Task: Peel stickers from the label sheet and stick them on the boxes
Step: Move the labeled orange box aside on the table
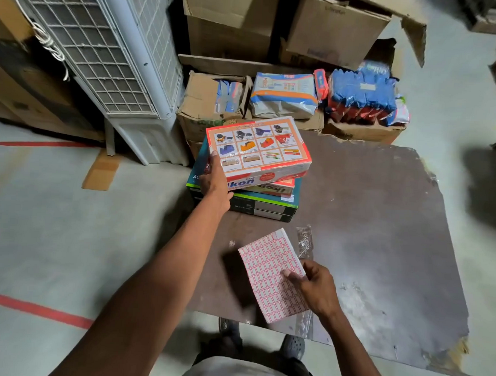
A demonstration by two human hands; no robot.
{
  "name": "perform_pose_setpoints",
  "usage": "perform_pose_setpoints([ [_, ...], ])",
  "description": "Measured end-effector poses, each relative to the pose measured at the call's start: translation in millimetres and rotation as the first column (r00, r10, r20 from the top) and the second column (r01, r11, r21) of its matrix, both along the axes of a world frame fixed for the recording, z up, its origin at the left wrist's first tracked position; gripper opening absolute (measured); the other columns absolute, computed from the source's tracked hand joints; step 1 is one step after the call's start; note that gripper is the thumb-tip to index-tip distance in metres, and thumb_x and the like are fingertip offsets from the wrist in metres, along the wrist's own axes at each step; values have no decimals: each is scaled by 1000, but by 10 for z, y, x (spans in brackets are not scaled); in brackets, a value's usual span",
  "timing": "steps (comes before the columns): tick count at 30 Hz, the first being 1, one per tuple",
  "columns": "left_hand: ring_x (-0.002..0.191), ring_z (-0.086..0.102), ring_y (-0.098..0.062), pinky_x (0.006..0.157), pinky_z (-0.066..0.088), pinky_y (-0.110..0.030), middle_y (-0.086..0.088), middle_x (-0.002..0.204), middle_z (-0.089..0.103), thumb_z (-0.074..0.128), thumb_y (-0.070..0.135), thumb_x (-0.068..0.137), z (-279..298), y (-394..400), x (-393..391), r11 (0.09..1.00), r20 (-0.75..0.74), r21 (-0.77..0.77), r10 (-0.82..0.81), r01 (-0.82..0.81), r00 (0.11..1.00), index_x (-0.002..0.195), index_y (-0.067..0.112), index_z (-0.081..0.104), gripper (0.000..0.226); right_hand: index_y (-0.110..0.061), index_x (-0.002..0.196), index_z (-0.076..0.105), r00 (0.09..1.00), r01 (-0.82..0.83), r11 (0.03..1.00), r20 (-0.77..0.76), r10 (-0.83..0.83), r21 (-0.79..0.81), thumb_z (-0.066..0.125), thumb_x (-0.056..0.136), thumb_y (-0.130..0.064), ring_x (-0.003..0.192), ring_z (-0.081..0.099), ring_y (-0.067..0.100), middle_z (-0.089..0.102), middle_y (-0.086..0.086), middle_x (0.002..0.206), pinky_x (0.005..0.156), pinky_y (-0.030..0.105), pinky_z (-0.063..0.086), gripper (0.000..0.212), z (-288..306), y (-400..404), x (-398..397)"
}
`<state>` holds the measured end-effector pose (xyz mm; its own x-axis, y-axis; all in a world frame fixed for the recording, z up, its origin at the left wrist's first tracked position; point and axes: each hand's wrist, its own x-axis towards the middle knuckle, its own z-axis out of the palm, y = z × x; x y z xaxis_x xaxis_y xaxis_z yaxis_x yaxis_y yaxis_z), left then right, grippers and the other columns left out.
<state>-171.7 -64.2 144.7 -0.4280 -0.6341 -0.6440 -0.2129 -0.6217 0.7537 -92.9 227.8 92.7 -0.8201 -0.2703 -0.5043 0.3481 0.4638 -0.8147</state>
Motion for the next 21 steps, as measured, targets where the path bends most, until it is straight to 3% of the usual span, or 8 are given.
perform_pose_setpoints([
  [4, 87, 76, -18, 70, 58, -36, -2, 105, 78, 59, 81, 80, 23, -12, 61, 1000, 2, 6, -20, 20, 1000, 142, 20, 47, 87, -16, 99, 76, 1000, 9, 997, 23, -8, -72, 78, 91, -20, 84, 77, 10, 80, -8, 94, 73, 24, 56, 9, 183, -18, -53],
  [7, 111, 68, -25, 94, 49, -53, -5, 121, 72, 51, 92, 73, 109, 30, 112, 997, -25, 21, -70, 71, 997, 148, 21, 41, 104, -18, 100, 76, 999, -21, 996, 27, 23, -84, 77, 92, -22, 84, 77, 11, 80, -9, 94, 80, 31, 60, 9, 344, -38, -108],
  [11, 136, 49, -34, 114, 34, -61, -14, 137, 60, 41, 80, 91, 371, 228, 278, 1000, 24, 25, 14, -14, 1000, 129, 24, 36, 69, -20, 100, 76, 998, -49, 992, 29, 53, -117, 76, 92, -22, 84, 77, 11, 80, -10, 94, 81, 32, 61, 8, 601, -67, -199],
  [14, 124, 56, -29, 102, 47, -47, -4, 114, 58, 55, 67, 93, 498, 393, 566, 983, 89, -149, 124, -110, 988, 121, 23, 39, 54, -16, 103, 76, 989, -139, 984, 28, 143, -111, 76, 92, -22, 86, 78, 13, 81, -7, 97, 81, 33, 62, 13, 810, -70, -304],
  [16, 106, 63, -17, 85, 51, -29, 8, 101, 63, 60, 50, 99, 629, 599, 817, 939, 54, -338, -44, 60, 998, 108, 26, 54, 26, -15, 105, 76, 971, -238, 966, 14, 240, -100, 76, 91, -20, 86, 78, 13, 80, -7, 99, 79, 30, 62, 15, 968, -56, -393],
  [18, 96, 68, -9, 73, 52, -18, 11, 102, 69, 62, 39, 100, 771, 780, 1036, 832, 65, -435, -352, 344, 934, 104, 32, 63, 8, -13, 105, 76, 938, -346, 934, -4, 347, -93, 77, 90, -18, 88, 78, 12, 80, -7, 100, 77, 27, 62, 16, 1120, -43, -487],
  [21, 93, 75, -11, 73, 57, -17, 5, 103, 76, 68, 28, 97, 886, 837, 1181, 665, 107, -480, -603, 572, 791, 116, 22, 70, 21, -14, 106, 76, 870, -493, 869, -48, 491, -52, 79, 88, -18, 91, 77, 10, 80, -10, 101, 81, 25, 62, 18, 1311, -60, -626],
])
